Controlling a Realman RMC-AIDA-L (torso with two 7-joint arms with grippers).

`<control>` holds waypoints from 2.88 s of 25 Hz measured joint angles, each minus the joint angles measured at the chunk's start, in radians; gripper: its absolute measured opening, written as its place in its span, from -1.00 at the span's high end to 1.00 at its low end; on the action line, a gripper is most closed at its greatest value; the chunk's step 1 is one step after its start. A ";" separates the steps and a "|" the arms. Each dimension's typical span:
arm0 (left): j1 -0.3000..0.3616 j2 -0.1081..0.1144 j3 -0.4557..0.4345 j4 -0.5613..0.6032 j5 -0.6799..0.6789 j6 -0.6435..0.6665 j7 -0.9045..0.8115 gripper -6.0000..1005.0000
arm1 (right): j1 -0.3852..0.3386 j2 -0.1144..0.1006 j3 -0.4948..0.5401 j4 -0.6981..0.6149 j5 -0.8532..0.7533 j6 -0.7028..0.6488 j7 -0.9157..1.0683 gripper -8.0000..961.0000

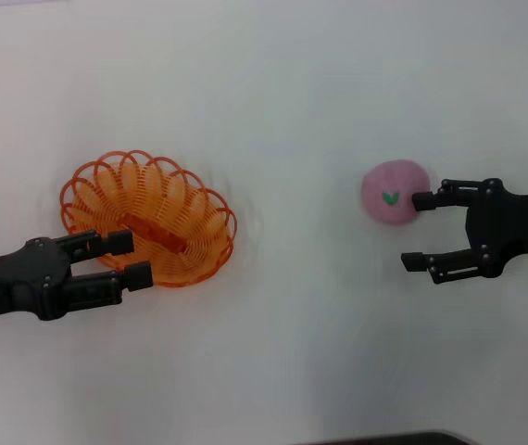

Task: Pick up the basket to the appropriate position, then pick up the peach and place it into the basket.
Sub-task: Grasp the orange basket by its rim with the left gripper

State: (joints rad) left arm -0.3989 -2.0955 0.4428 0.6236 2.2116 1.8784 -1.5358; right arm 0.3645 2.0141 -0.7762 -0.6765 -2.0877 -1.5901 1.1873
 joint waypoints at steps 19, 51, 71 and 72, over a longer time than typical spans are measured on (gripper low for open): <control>-0.045 0.030 -0.004 0.112 0.018 -0.149 -0.343 -0.64 | 0.007 0.000 0.003 -0.010 0.000 0.000 0.016 -0.90; -0.169 -0.029 0.332 0.488 0.367 -0.380 -0.746 -0.64 | 0.021 0.003 -0.003 -0.026 0.000 0.008 0.026 -0.89; -0.242 -0.041 0.460 0.421 0.480 -0.427 -0.792 -0.64 | 0.026 0.005 0.000 -0.038 -0.002 0.007 0.036 -0.88; -0.245 -0.040 0.466 0.413 0.482 -0.432 -0.792 -0.64 | 0.026 0.005 -0.001 -0.038 -0.002 0.008 0.037 -0.88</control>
State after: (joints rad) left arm -0.6440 -2.1358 0.9090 1.0369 2.6933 1.4466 -2.3283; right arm 0.3909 2.0187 -0.7769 -0.7148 -2.0894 -1.5823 1.2246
